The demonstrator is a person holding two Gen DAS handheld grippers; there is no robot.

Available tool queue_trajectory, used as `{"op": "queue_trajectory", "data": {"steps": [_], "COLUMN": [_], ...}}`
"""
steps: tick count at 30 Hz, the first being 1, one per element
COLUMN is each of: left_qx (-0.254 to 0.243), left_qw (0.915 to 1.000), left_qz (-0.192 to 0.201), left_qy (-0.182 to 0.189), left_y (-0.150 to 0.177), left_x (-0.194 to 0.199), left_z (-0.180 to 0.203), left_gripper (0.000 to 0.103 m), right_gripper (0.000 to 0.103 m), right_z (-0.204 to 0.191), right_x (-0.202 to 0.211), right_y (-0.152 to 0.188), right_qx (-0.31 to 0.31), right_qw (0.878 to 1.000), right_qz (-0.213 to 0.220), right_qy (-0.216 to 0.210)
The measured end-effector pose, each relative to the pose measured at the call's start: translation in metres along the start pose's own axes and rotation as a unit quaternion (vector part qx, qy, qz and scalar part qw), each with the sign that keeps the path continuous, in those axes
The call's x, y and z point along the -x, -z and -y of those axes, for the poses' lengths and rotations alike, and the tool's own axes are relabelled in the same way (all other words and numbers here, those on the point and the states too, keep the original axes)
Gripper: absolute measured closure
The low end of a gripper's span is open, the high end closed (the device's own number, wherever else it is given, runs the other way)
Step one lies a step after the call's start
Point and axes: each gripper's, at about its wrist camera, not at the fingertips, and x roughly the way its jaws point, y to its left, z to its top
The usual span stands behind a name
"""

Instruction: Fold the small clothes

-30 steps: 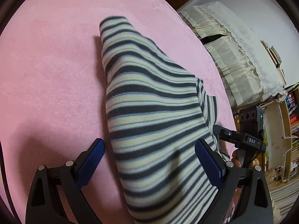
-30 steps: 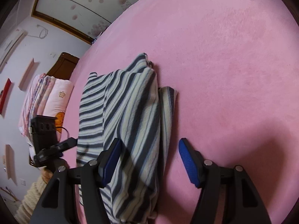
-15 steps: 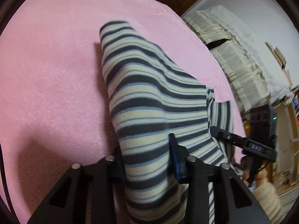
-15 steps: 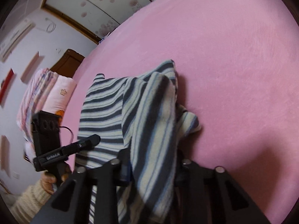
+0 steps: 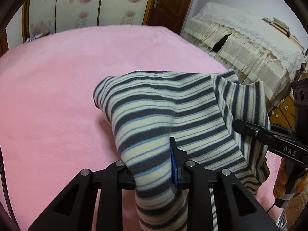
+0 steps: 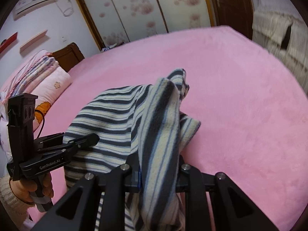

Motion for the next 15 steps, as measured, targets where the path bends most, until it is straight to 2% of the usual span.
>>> {"op": "queue_trajectory", "data": {"steps": [4,8,12,15], "left_qx": [-0.001,0.003,-0.008,-0.010], "left_qw": [0.9995,0.9981,0.9959,0.9931], "left_qz": [0.032,0.060,0.074,0.077], "left_qy": [-0.004,-0.016,-0.051,-0.088], "left_y": [-0.006,-0.004,-0.001,0.000], "left_x": [0.059,0.133,0.200,0.238], "left_z": [-0.009,-0.035,-0.073,-0.113], "left_gripper": [0.080,0.079,0.079,0.079], "right_gripper": [0.085,0.084,0.084,0.084], "right_z": [-0.039,-0.092,-0.158,-0.204], "right_x": [0.037,0.069,0.082,0.071], "right_y": [-0.011,-0.020,-0.031,-0.039], "right_qx": [0.025,0.055,0.073,0.074], "right_qw": [0.999,0.997,0.993,0.988], "right_qz": [0.021,0.038,0.055,0.061], "right_qy": [-0.013,-0.035,-0.079,-0.119]}}
